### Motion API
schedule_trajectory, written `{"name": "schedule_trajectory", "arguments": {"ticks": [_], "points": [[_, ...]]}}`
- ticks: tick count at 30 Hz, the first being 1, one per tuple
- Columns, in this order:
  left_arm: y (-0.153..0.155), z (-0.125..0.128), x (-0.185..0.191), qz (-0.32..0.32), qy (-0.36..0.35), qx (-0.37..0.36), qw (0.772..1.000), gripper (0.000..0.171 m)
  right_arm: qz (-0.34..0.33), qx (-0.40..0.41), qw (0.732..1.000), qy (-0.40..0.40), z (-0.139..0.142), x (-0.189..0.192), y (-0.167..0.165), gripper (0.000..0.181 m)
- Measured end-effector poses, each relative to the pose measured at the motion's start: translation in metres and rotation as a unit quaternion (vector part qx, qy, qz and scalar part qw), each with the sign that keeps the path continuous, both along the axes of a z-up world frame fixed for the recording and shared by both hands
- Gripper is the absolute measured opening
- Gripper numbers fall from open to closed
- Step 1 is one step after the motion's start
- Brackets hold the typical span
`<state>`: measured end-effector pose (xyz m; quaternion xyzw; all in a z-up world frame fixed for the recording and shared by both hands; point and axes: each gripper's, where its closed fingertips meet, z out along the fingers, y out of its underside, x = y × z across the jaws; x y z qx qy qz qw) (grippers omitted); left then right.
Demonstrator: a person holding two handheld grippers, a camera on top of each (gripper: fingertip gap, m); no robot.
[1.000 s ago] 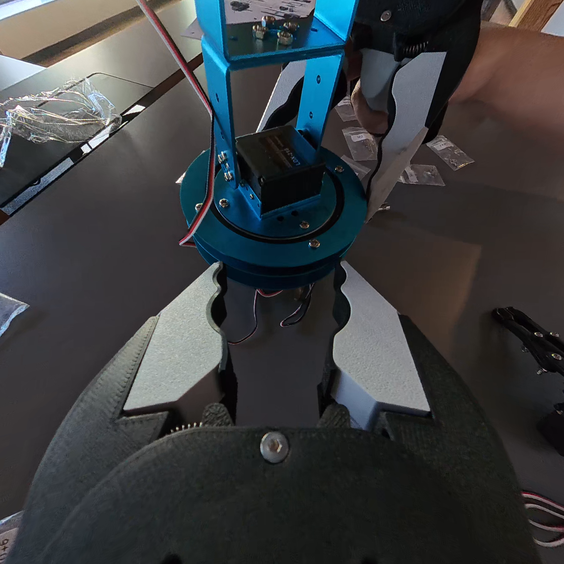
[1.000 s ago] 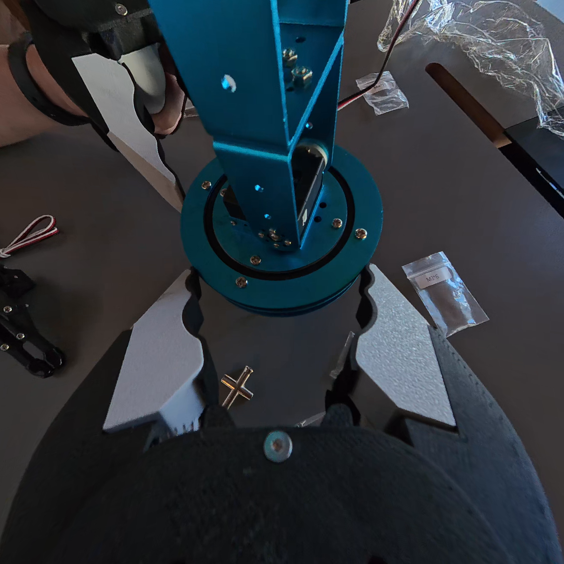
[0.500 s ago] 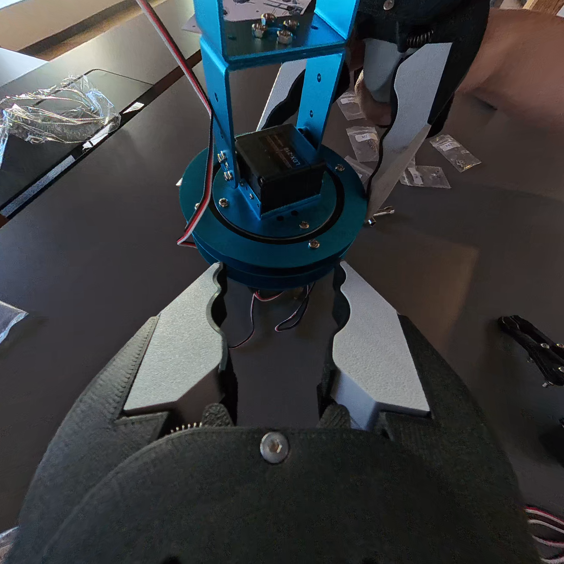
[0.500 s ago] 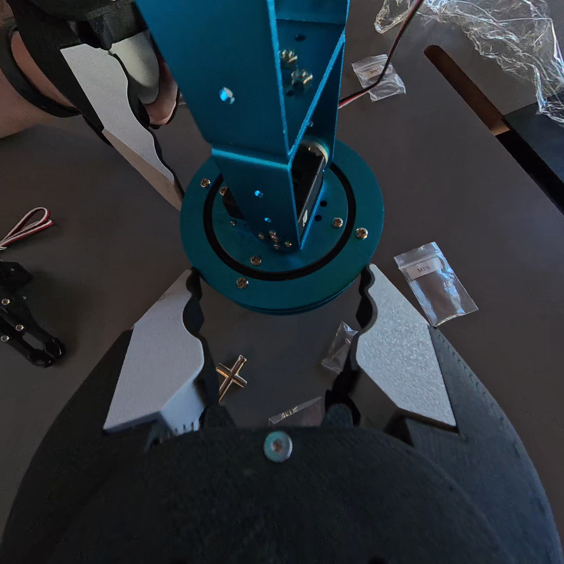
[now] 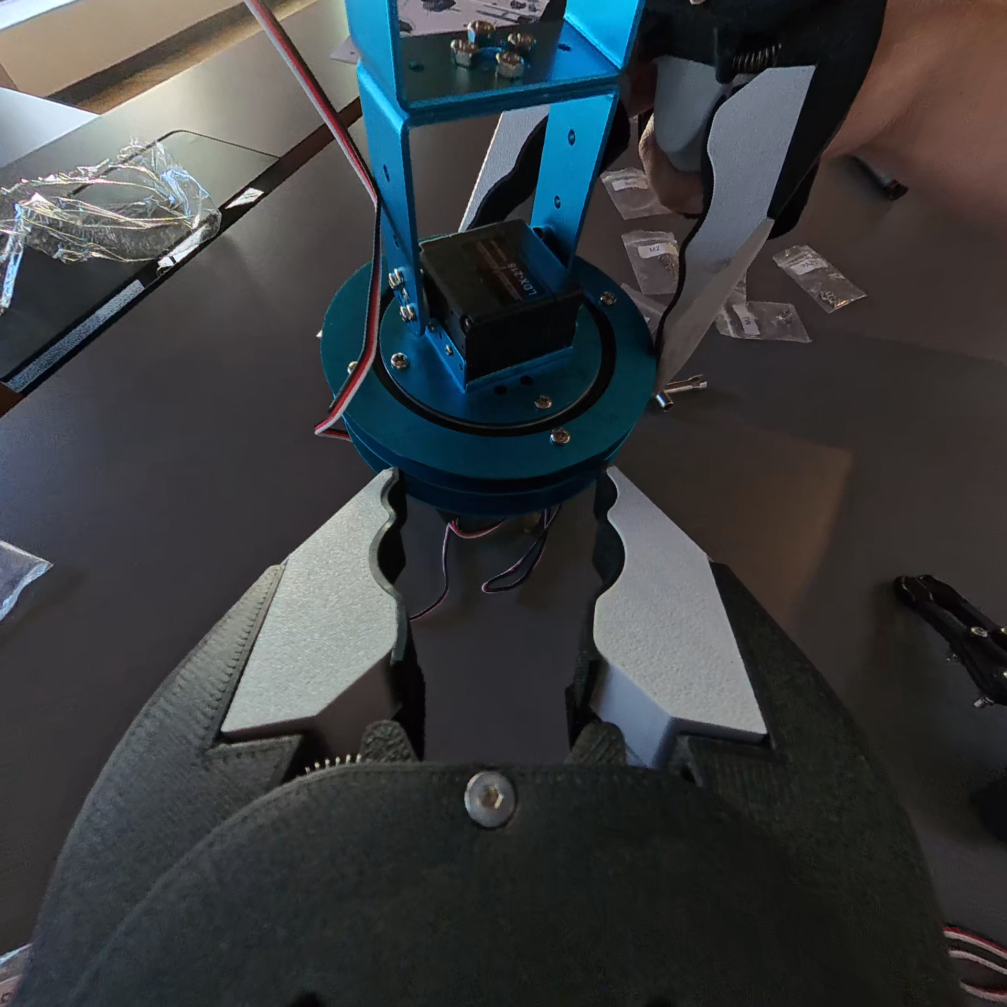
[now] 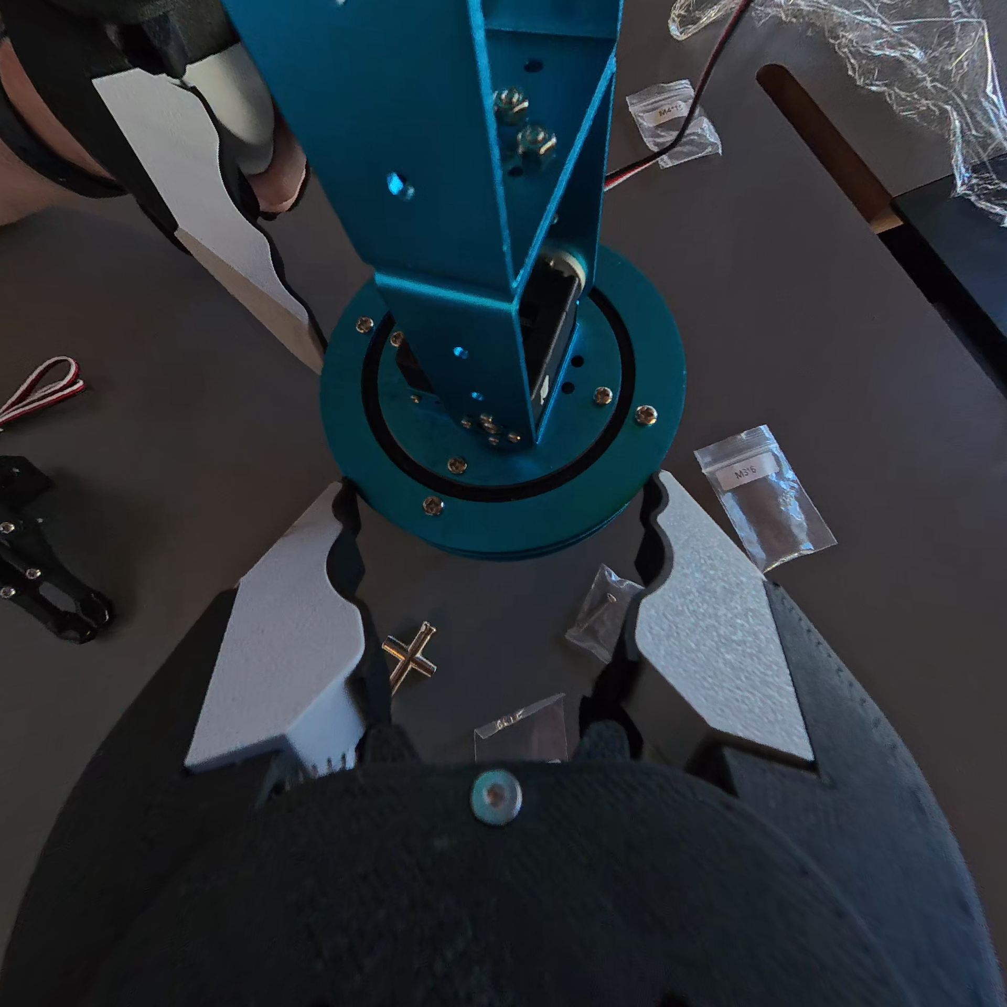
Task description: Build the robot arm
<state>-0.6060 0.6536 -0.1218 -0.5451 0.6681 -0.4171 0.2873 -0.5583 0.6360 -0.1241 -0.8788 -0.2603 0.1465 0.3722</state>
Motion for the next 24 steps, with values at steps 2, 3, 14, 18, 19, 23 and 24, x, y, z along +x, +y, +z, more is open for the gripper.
{"name": "schedule_trajectory", "arguments": {"ticks": [2,3,14,18,19,23,24], "points": [[0.0,0.001,0.001,0.0,-0.002,0.0,1.0,0.068,-0.001,0.0,1.0,-0.001,0.001,0.001,0.0,0.103],[0.0,0.002,0.001,0.0,-0.003,0.0,1.0,0.068,-0.001,0.0,1.0,-0.001,0.002,0.001,0.0,0.103],[0.009,0.014,0.003,0.013,-0.011,0.003,1.0,0.068,0.011,-0.006,1.0,-0.011,0.013,0.003,0.01,0.103],[0.017,0.015,0.001,0.024,-0.011,0.001,1.0,0.068,0.021,-0.011,1.0,-0.01,0.014,0.002,0.019,0.103],[0.019,0.015,0.001,0.027,-0.011,0.002,1.0,0.068,0.024,-0.012,1.0,-0.01,0.014,0.001,0.022,0.103],[0.031,0.014,-0.003,0.044,-0.01,0.009,0.999,0.068,0.042,-0.017,0.999,-0.012,0.011,-0.002,0.034,0.103],[0.035,0.013,-0.004,0.048,-0.007,0.013,0.999,0.068,0.047,-0.02,0.999,-0.014,0.01,-0.003,0.038,0.103]]}}
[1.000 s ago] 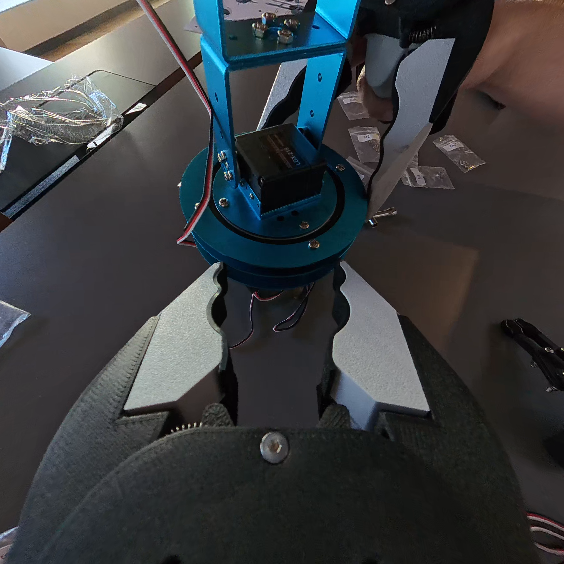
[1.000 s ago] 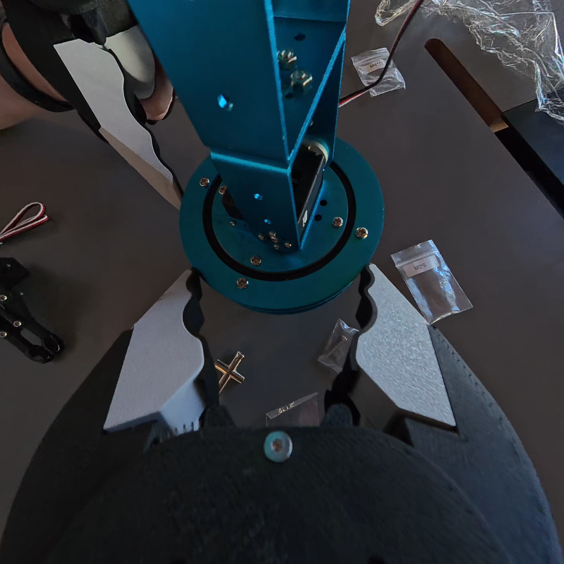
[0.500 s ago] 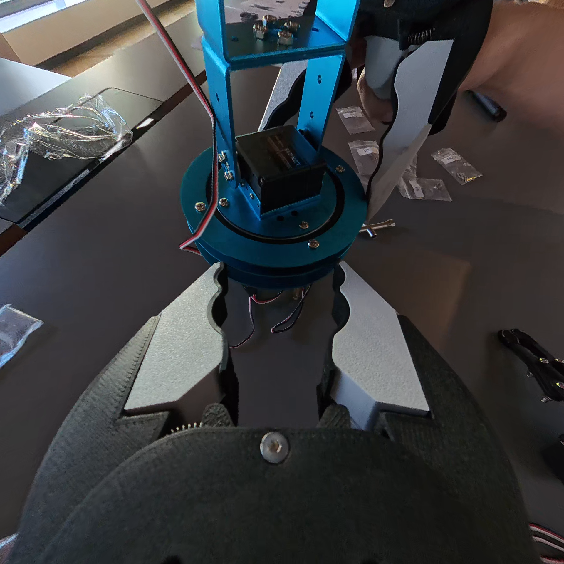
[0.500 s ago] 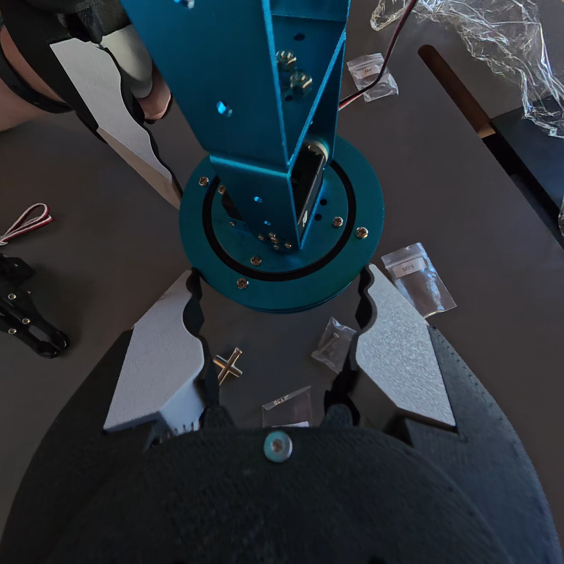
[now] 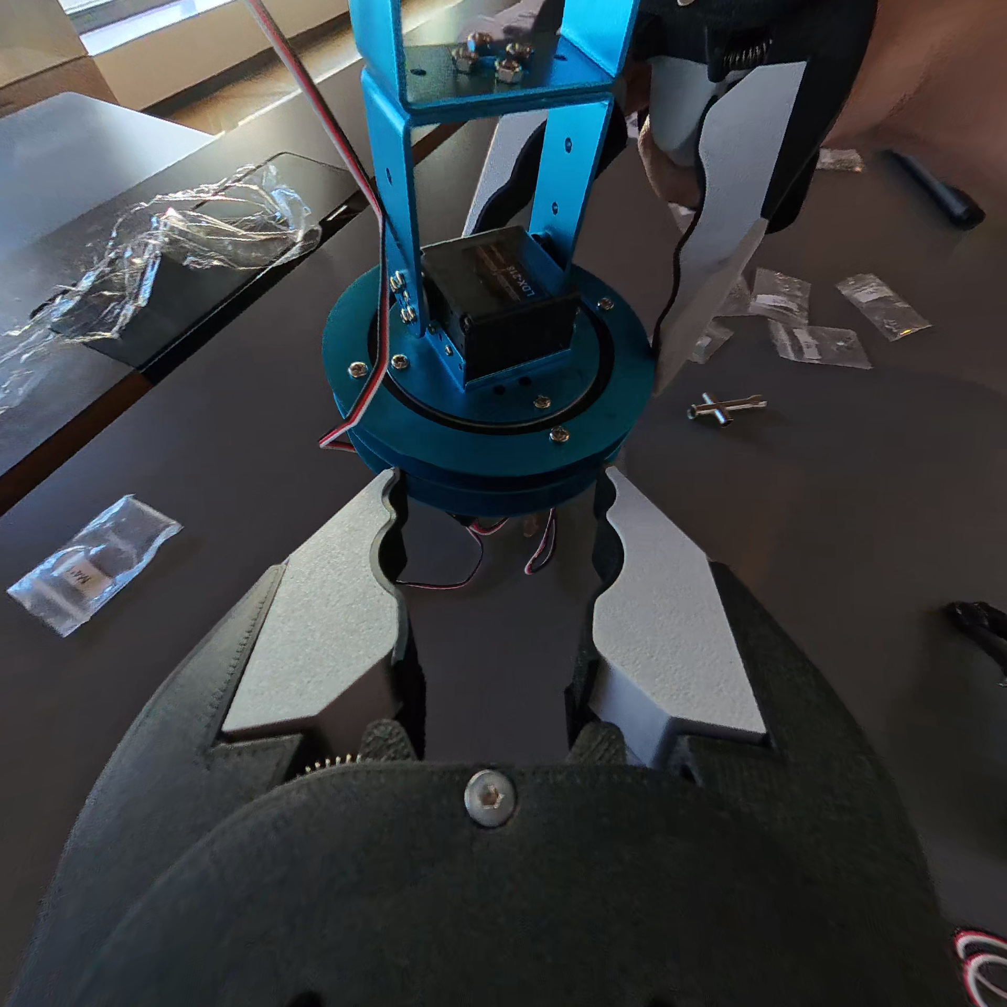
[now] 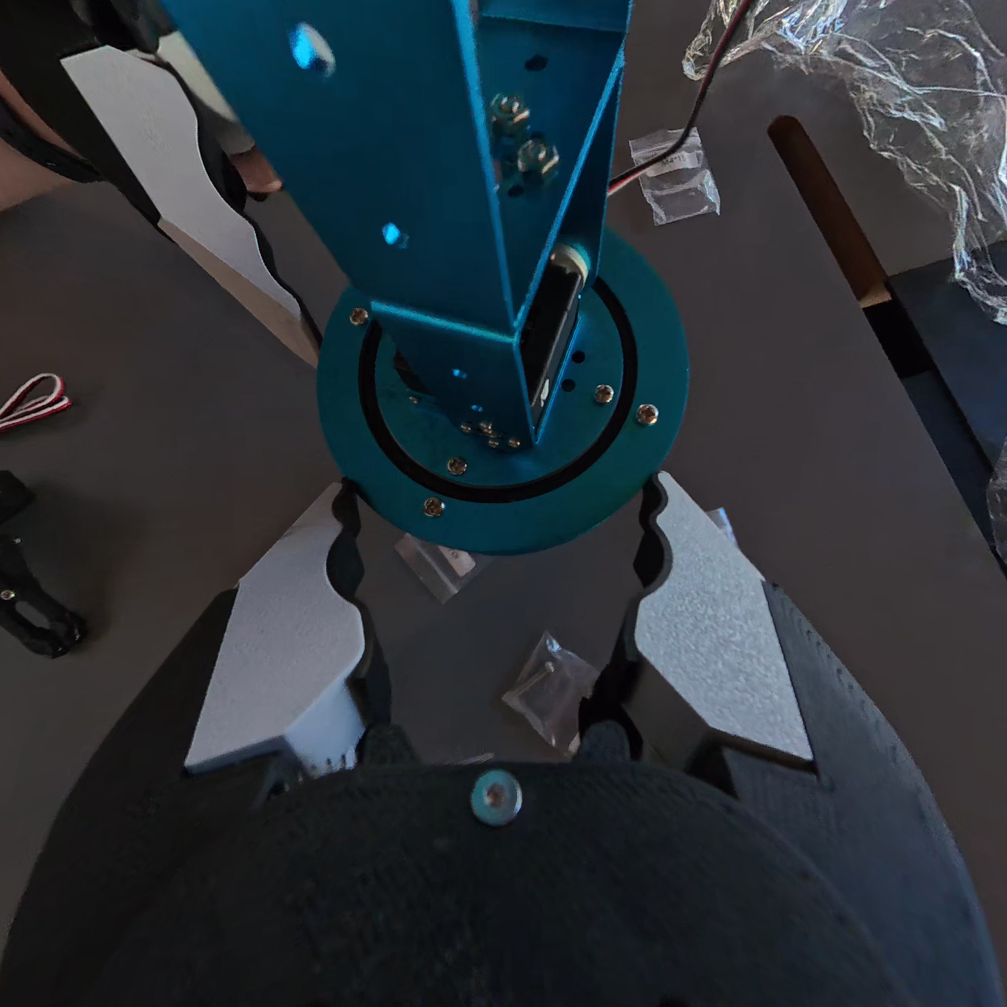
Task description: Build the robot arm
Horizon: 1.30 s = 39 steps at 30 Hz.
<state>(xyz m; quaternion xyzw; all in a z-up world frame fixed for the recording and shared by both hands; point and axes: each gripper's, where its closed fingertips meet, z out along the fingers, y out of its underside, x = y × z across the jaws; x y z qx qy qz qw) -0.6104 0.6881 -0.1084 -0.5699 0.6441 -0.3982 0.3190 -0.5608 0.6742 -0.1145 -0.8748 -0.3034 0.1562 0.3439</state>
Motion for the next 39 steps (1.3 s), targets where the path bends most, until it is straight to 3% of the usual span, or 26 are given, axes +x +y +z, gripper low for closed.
{"name": "schedule_trajectory", "arguments": {"ticks": [8,22,24,26,29,31,34,36,39], "points": [[0.026,-0.006,-0.002,0.031,0.007,0.017,0.999,0.068,0.026,-0.014,1.0,-0.003,-0.011,-0.001,0.028,0.103],[0.035,-0.016,-0.001,0.036,-0.008,-0.016,0.999,0.068,0.027,-0.001,1.0,0.016,-0.013,0.001,0.038,0.104],[0.035,-0.015,0.0,0.039,-0.022,-0.024,0.999,0.069,-0.02,0.015,1.0,0.018,-0.011,0.006,0.035,0.104],[0.037,-0.01,-0.002,0.045,-0.034,-0.03,0.998,0.075,-0.111,0.034,0.993,0.022,-0.009,0.019,0.022,0.105],[0.042,0.006,-0.015,0.059,-0.051,-0.054,0.995,0.073,-0.237,0.043,0.967,0.079,-0.019,0.013,-0.009,0.085],[0.044,0.014,-0.026,0.07,-0.05,-0.069,0.994,0.071,-0.265,0.027,0.961,0.072,-0.038,-0.001,-0.025,0.083],[0.035,0.02,-0.043,0.076,-0.053,-0.083,0.992,0.069,-0.296,0.015,0.954,-0.031,-0.065,0.003,-0.035,0.083],[0.027,0.023,-0.054,0.081,-0.055,-0.083,0.992,0.068,-0.299,0.03,0.954,-0.019,-0.063,-0.005,-0.034,0.048],[0.015,0.029,-0.074,0.09,-0.063,-0.087,0.99,0.067,-0.311,0.022,0.95,-0.006,-0.063,-0.006,-0.04,0.035]]}}
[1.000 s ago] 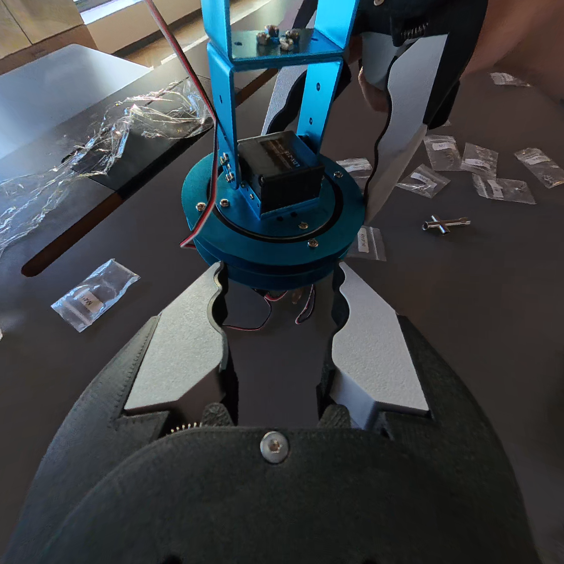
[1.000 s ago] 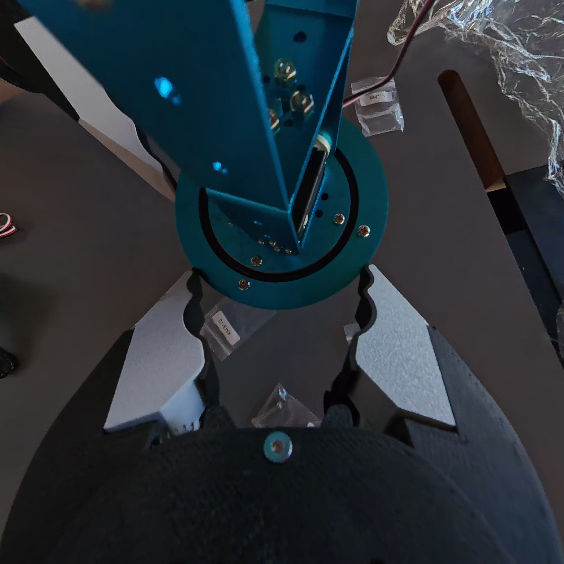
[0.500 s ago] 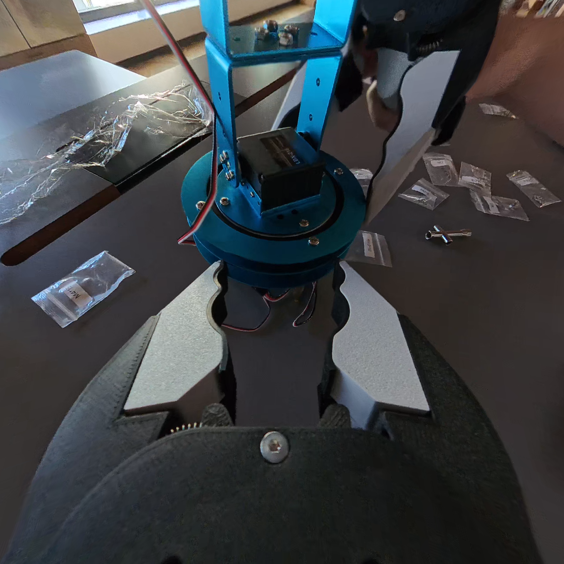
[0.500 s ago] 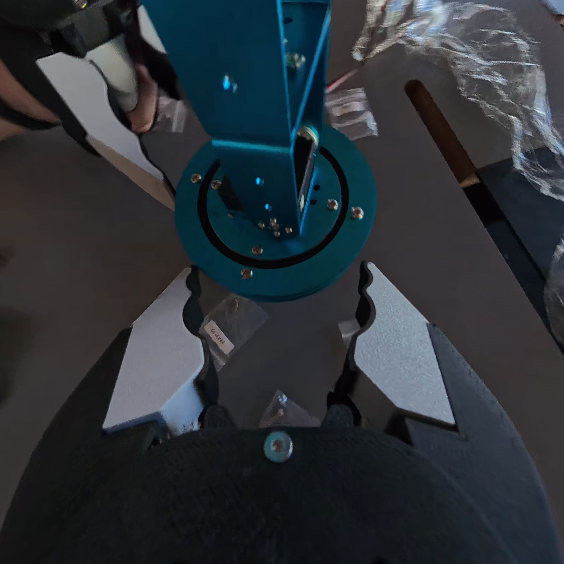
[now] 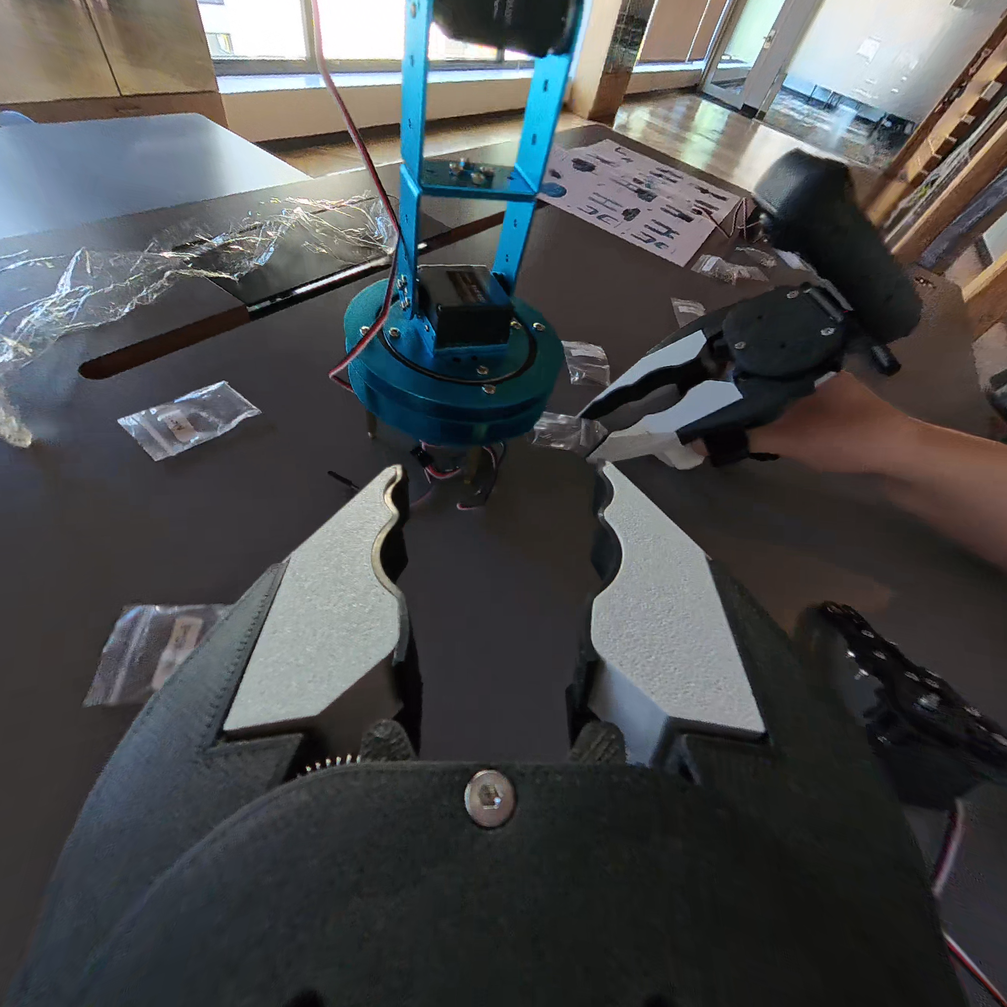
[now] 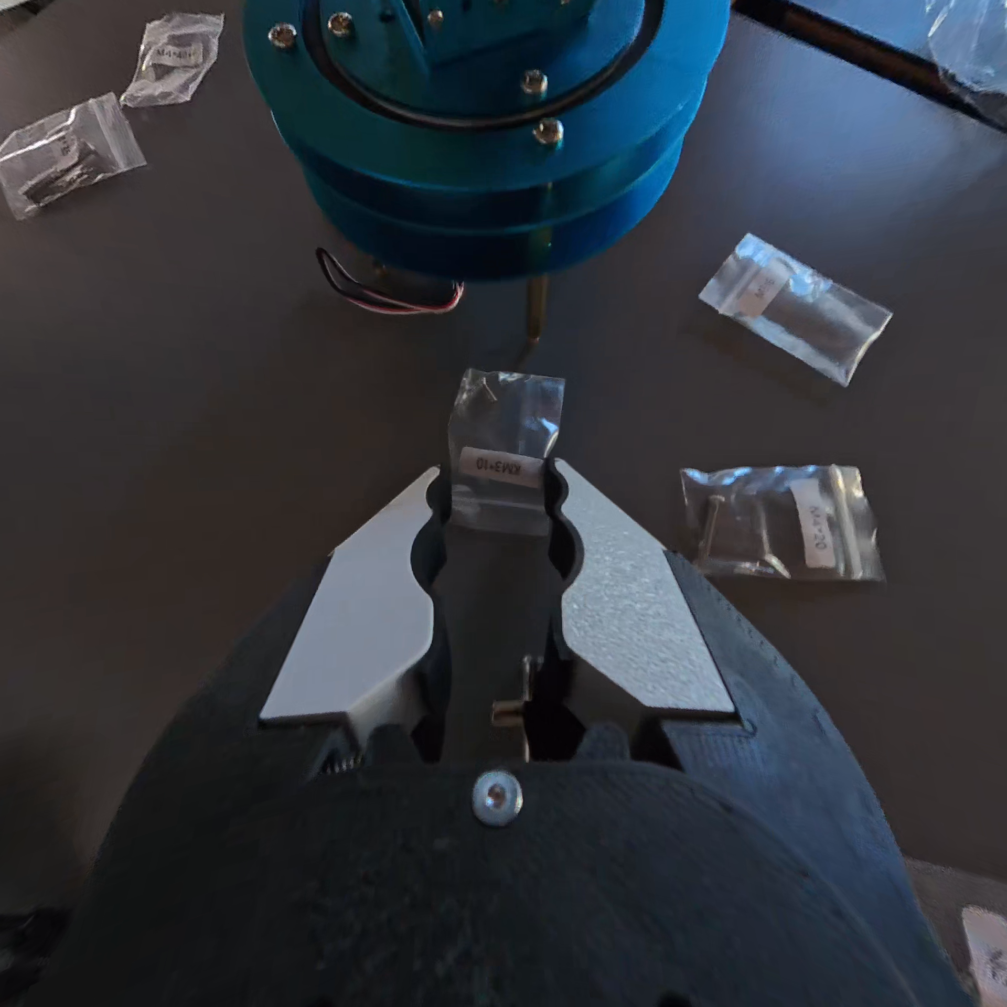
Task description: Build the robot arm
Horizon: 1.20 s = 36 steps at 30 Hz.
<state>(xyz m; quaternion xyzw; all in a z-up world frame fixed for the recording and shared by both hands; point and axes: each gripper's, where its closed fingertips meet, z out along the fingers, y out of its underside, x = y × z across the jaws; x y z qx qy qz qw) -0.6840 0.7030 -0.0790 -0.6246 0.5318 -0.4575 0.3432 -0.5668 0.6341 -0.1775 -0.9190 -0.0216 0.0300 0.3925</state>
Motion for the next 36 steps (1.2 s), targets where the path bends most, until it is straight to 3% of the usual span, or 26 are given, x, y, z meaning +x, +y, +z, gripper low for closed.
{"name": "schedule_trajectory", "arguments": {"ticks": [5,8,14,17,19,25,30,36], "points": [[-0.019,0.009,-0.041,0.011,-0.024,-0.001,1.0,0.065,0.046,-0.024,0.997,0.049,0.005,-0.035,-0.057,0.033],[-0.032,0.002,-0.065,0.006,-0.021,-0.009,1.0,0.065,0.047,-0.041,0.998,0.024,0.001,-0.052,-0.106,0.034],[-0.047,-0.008,-0.105,0.021,-0.01,0.0,1.0,0.064,-0.011,-0.074,0.997,-0.019,-0.001,-0.041,-0.177,0.035],[-0.056,-0.007,-0.127,0.049,-0.009,0.007,0.999,0.065,-0.044,-0.076,0.996,-0.036,0.001,-0.02,-0.197,0.048],[-0.068,-0.003,-0.145,0.066,-0.011,0.003,0.998,0.065,-0.05,-0.063,0.996,-0.045,0.006,-0.013,-0.208,0.063],[-0.116,0.013,-0.216,0.159,-0.01,0.03,0.987,0.064,-0.039,0.014,0.998,-0.048,0.026,-0.017,-0.258,0.063],[-0.169,0.012,-0.259,0.23,-0.007,0.027,0.973,0.064,-0.037,0.051,0.994,-0.087,0.027,-0.021,-0.34,0.066],[-0.222,0.025,-0.287,0.265,-0.007,0.043,0.963,0.065,-0.069,0.139,0.984,-0.085,0.039,-0.017,-0.431,0.075]]}}
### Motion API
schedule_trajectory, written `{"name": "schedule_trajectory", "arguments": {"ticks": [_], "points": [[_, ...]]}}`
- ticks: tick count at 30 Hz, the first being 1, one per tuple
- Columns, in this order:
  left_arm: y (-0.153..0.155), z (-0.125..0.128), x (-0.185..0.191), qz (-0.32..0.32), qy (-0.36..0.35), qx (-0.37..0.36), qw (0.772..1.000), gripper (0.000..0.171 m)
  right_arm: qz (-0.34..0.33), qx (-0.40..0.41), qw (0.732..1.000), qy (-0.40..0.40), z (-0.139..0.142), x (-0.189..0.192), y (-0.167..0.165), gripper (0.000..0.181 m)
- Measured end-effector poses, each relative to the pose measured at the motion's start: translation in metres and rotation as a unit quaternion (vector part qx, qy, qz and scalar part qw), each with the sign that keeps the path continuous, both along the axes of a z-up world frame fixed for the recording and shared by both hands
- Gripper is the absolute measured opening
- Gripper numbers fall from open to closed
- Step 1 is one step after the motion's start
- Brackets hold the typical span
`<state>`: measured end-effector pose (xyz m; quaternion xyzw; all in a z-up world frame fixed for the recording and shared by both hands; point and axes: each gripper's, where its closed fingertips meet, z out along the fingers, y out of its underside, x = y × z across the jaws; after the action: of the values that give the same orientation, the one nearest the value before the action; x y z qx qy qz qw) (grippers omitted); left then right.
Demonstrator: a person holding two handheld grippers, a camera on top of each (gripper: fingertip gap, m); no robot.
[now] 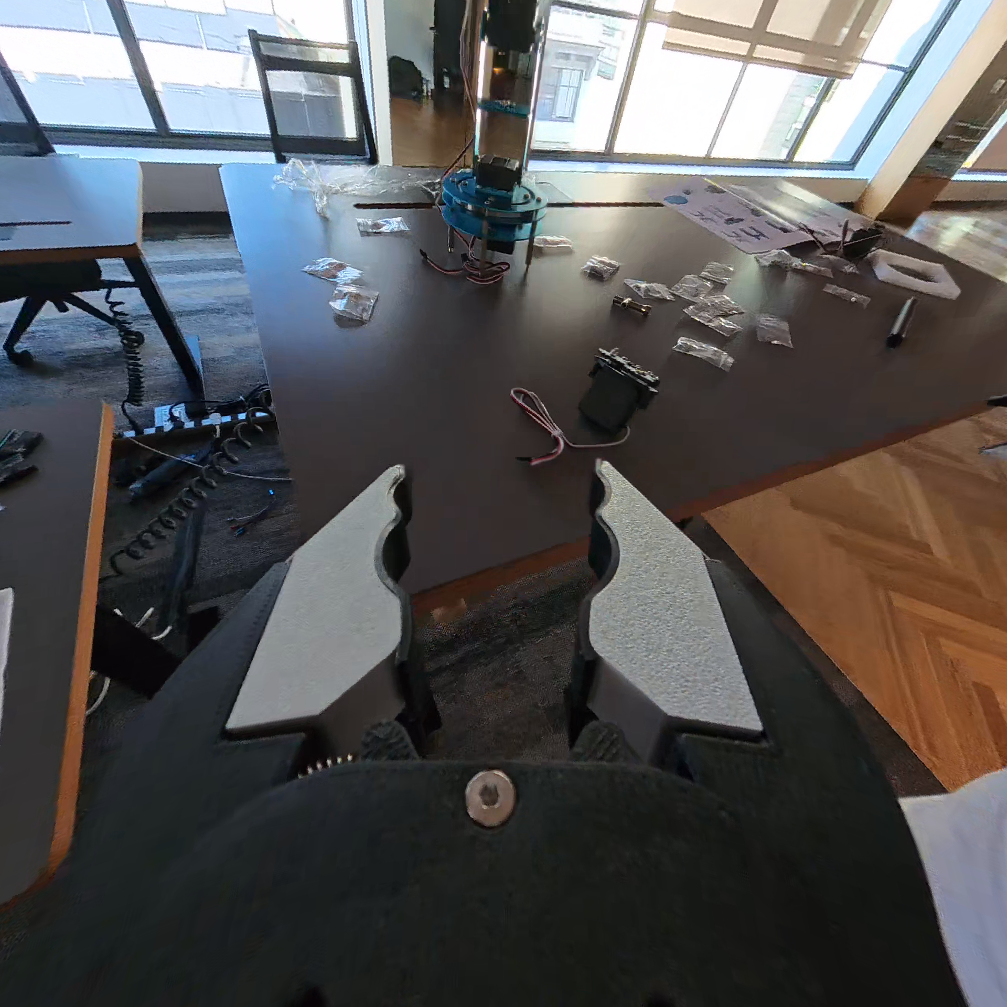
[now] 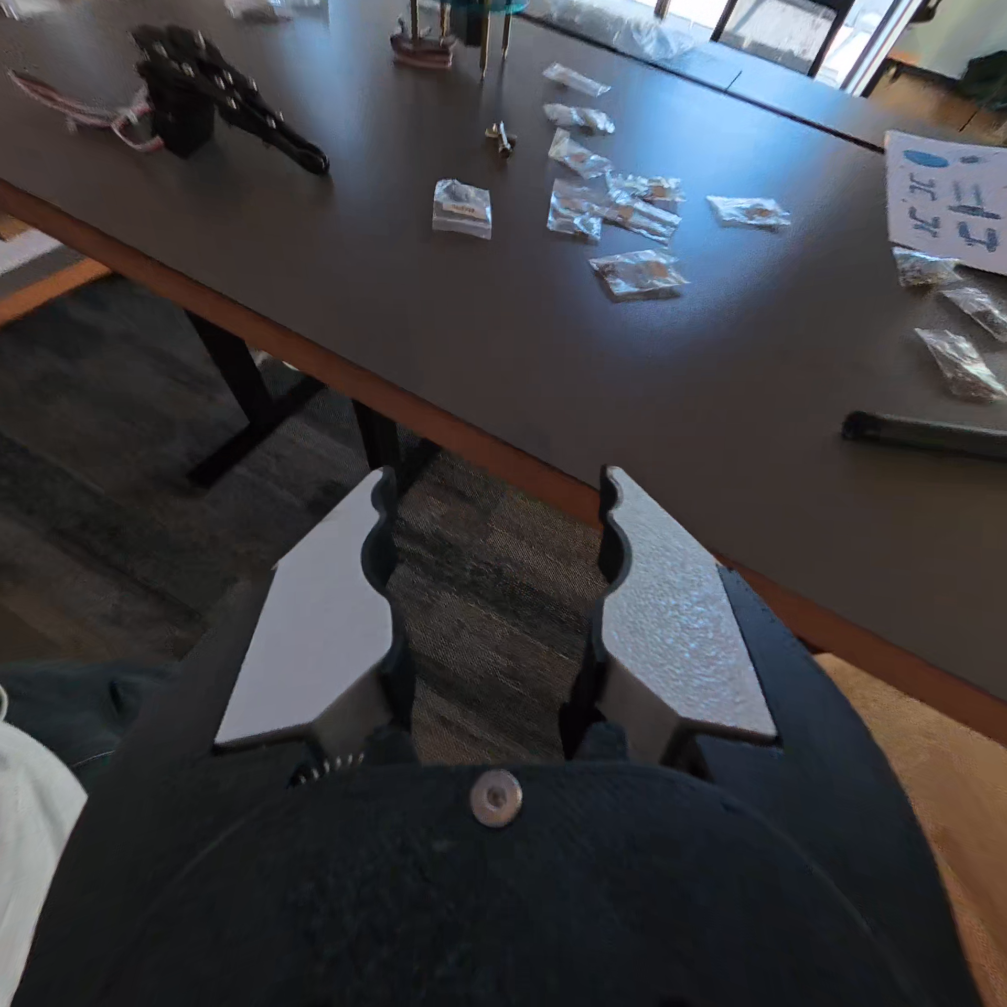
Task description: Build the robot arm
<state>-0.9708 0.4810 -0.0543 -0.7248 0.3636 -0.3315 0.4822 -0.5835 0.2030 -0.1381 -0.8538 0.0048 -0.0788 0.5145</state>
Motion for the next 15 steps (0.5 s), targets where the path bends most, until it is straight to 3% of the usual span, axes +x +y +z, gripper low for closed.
{"name": "schedule_trajectory", "arguments": {"ticks": [5,11,15], "points": [[-0.027,0.031,-0.042,0.032,0.058,0.066,0.996,0.074,-0.004,0.056,0.998,-0.015,0.03,0.009,-0.009,0.094],[-0.036,0.048,-0.119,0.075,0.078,0.07,0.992,0.078,0.062,0.129,0.989,-0.025,0.056,-0.045,0.046,0.092],[-0.028,0.046,-0.2,0.119,0.079,0.065,0.988,0.077,0.105,0.117,0.987,-0.038,0.048,-0.097,0.099,0.083]]}}
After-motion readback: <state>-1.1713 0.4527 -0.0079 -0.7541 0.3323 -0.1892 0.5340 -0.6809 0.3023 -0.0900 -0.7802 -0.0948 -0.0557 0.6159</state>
